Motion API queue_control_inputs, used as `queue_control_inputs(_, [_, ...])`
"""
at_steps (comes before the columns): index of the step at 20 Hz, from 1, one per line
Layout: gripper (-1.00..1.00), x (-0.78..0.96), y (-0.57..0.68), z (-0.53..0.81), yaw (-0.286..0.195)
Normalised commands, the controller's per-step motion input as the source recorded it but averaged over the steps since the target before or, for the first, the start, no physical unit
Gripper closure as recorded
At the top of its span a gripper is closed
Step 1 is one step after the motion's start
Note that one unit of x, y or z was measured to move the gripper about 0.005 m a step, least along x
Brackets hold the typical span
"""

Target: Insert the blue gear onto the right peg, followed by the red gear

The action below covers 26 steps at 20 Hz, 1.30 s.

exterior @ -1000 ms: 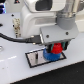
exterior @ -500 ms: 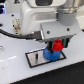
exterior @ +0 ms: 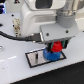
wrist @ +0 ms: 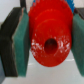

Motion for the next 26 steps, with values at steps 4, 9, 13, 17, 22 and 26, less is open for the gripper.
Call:
queue_control_inputs(4, [1.0,0.08,-0.02,0.02,0.0])
queue_control_inputs(9, [1.0,0.07,0.01,0.08,0.0])
queue_control_inputs(13, [1.0,0.1,-0.02,0.19,0.0])
queue_control_inputs(17, [1.0,0.13,-0.01,0.06,0.0])
queue_control_inputs(22, [1.0,0.09,-0.01,0.06,0.0])
queue_control_inputs(26, [1.0,0.15,-0.04,0.26,0.0])
